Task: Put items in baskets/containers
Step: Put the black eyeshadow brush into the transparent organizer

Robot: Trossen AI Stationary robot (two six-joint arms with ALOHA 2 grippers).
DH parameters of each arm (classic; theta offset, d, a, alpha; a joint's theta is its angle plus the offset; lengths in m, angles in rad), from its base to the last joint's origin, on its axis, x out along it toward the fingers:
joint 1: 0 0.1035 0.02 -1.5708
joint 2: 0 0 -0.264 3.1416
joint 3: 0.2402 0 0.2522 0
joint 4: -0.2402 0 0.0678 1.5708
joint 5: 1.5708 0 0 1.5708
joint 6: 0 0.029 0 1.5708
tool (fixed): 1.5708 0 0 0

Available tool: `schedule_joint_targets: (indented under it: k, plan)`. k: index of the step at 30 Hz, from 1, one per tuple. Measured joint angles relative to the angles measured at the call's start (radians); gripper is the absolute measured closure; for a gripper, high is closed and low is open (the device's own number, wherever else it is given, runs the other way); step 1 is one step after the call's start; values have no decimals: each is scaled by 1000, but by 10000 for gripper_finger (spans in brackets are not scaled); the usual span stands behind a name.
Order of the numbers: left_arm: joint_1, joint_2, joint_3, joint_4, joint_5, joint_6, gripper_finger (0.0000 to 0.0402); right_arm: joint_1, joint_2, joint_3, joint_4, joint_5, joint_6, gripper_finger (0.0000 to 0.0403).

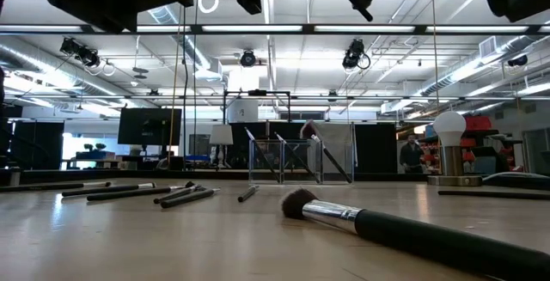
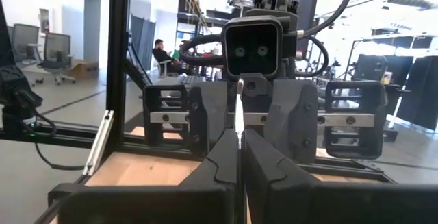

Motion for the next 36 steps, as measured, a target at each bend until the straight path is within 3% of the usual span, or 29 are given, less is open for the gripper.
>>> schedule_joint_targets:
  k: [19, 23, 29, 32, 36]
  plan:
    - [-33, -63, -11, -47, -41, 34, 298, 15, 0, -2, 0, 40, -12, 396]
    - [-33, -63, -11, -49, -44, 35, 319, 15, 0, -2, 1, 39, -12, 396]
    - [-33, -62, -11, -48, -48, 61, 385, 15, 0, -2, -1, 33, -12, 395]
    - [-33, -62, -11, -61, -49, 52, 389, 15, 0, -2, -12, 33, 0, 386]
    - [-27, -91, -11, -138, -146, -8, 387, 18, -10, -2, -58, 162, 33, 356]
